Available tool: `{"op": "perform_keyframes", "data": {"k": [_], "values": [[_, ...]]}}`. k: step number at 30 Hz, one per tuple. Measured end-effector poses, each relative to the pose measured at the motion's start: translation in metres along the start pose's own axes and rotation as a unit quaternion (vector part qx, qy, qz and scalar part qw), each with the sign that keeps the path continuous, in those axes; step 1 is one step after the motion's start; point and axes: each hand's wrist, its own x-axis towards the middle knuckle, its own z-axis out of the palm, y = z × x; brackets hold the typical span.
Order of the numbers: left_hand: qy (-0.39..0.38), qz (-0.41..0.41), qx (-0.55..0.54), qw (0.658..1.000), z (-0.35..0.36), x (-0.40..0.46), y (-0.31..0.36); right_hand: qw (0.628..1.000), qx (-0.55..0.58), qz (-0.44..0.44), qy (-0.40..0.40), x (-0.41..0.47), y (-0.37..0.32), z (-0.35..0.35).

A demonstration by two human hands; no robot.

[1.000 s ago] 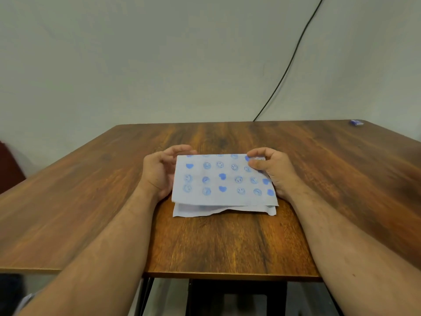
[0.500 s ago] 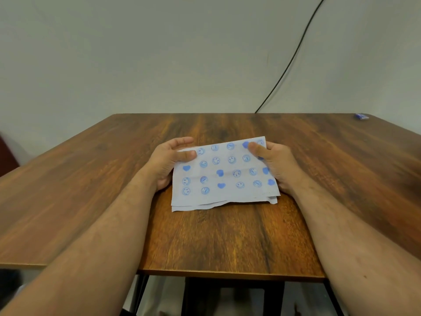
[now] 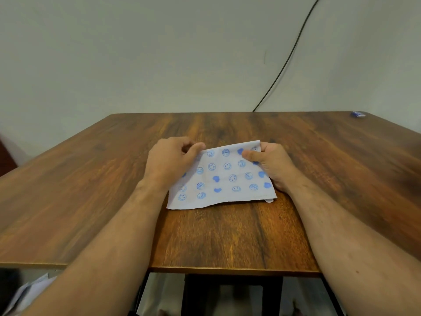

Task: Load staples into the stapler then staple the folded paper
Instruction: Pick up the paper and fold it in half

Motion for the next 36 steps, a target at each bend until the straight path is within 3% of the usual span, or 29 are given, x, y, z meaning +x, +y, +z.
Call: {"op": "perform_keyframes", "data": {"k": [7,25,36], "values": [[-0.085,0.087,0.054,0.991,0.022,0.002,0.026,0.999,-0.015,-0.029,-0.019,-0.004,-0.002,0.004],[-0.037,0.004,-0.084,0.996,0.036,0.002,0.042,0.988,-0.109,-0.107,0.003,-0.001,0.002,0.005],[-0.037,-0.049,-0.092,0.994,0.039,0.003,0.049,0.981,-0.15,-0.117,0.029,0.002,0.003,0.01]]}}
